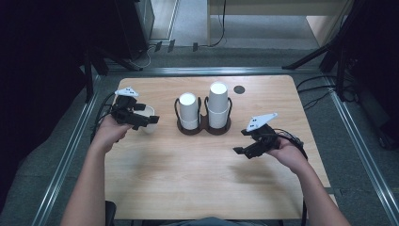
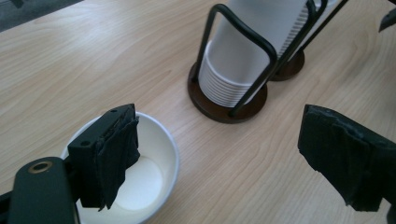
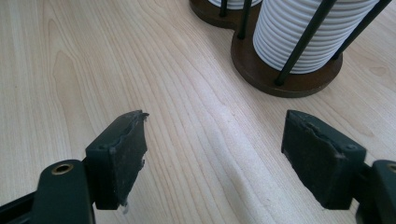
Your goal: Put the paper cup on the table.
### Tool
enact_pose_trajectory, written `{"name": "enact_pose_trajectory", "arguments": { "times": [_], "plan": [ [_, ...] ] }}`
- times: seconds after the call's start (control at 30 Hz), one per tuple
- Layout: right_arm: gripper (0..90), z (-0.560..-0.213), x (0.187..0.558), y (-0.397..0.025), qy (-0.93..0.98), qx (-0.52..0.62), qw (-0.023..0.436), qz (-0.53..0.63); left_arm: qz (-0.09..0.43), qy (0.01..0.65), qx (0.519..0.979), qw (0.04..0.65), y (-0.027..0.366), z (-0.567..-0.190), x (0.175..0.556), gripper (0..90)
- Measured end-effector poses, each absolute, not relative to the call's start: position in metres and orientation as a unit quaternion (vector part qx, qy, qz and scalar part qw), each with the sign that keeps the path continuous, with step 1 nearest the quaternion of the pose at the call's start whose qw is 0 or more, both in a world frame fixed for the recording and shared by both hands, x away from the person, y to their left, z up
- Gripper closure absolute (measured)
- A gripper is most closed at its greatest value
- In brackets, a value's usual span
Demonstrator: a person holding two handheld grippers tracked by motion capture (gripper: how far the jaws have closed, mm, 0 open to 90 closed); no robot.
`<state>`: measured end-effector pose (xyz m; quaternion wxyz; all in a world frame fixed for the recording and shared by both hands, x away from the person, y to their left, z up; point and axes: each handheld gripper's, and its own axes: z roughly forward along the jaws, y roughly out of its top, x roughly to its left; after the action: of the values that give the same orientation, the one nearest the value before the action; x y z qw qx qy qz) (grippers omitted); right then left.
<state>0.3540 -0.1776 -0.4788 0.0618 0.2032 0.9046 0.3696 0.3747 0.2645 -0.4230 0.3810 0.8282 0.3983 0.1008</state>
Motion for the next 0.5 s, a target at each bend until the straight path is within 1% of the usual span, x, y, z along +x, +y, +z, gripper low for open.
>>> {"name": "enact_pose_trajectory", "arguments": {
  "times": [0.27, 0.5],
  "plan": [
    [22.2, -0.479, 0.354, -0.177, 0.905, 0.201, 0.063, 0.369, 0.09, 0.384, 0.84, 0.373, 0.248, -0.427, 0.371, 12.3],
    [22.2, -0.478, 0.354, -0.178, 0.905, 0.201, 0.062, 0.37, 0.085, 0.375, 0.84, 0.384, 0.238, -0.429, 0.367, 12.4]
  ]
}}
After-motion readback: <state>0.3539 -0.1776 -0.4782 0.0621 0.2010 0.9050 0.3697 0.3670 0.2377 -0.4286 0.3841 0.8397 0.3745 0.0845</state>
